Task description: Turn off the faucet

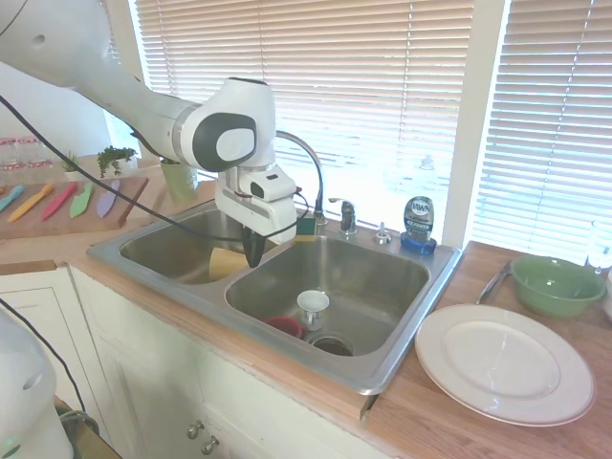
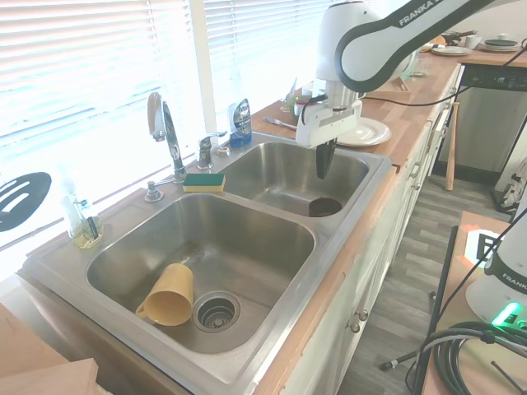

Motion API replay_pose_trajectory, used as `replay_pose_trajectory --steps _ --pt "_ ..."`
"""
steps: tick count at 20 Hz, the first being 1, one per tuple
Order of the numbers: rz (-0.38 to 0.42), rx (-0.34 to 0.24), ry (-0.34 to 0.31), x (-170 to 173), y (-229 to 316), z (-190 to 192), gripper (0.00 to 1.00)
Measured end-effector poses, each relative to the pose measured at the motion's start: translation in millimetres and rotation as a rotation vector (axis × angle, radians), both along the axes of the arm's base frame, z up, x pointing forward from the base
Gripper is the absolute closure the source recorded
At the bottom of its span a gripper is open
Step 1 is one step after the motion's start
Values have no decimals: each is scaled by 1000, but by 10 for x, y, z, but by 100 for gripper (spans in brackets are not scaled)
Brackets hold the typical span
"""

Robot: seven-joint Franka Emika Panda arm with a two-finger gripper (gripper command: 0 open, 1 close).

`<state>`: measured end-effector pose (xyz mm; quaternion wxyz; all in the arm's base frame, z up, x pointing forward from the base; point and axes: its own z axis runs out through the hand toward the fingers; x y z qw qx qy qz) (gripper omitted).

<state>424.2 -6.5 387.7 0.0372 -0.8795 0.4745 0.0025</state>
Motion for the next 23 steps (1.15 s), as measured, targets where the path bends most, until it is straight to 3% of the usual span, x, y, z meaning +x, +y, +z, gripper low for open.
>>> replay_pose_trajectory --steps 4,5,23 --pt "-9 -2 5 -63 -36 24 100" --pt "-11 -2 5 -65 -46 24 0" --pt "-4 5 11 -237 1 64 0"
